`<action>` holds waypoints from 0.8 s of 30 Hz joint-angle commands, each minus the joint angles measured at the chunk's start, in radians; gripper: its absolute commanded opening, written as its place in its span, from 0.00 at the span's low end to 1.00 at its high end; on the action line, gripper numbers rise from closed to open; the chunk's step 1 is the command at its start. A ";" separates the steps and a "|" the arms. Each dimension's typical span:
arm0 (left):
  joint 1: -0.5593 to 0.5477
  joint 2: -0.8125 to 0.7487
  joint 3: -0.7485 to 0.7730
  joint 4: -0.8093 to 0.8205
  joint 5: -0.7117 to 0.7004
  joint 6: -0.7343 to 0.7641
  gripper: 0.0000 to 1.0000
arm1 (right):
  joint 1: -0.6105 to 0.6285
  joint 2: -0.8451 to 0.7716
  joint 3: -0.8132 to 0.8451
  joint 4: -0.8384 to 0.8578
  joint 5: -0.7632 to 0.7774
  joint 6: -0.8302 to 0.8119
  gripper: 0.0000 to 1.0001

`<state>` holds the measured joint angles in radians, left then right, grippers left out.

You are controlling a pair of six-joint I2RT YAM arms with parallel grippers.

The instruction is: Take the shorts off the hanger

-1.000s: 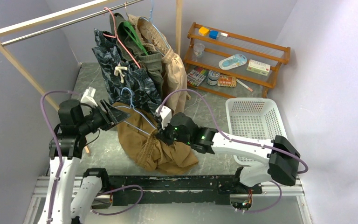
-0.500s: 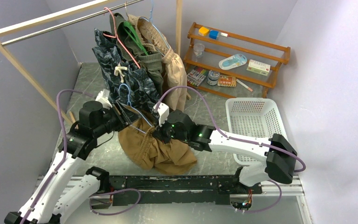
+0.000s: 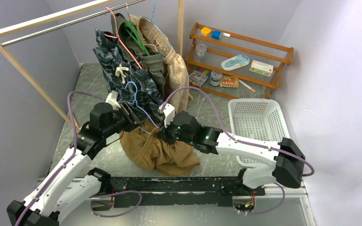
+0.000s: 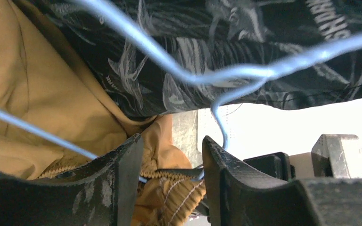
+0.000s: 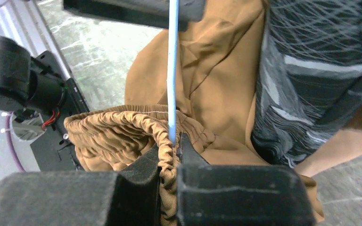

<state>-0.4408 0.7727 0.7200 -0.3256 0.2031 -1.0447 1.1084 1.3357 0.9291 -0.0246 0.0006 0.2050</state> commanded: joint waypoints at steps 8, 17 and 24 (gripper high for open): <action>-0.035 -0.153 -0.004 -0.079 -0.097 -0.054 0.63 | 0.005 -0.017 -0.014 0.055 0.113 0.120 0.00; -0.036 -0.055 -0.042 0.166 0.067 -0.025 0.64 | 0.012 0.019 0.043 0.032 -0.117 0.085 0.00; -0.037 -0.024 -0.019 0.089 0.000 -0.035 0.35 | 0.018 -0.024 0.012 0.040 -0.081 0.075 0.03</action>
<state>-0.4686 0.7818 0.6724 -0.2321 0.2272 -1.0821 1.1221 1.3533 0.9367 -0.0250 -0.0853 0.2913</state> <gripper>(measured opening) 0.419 0.047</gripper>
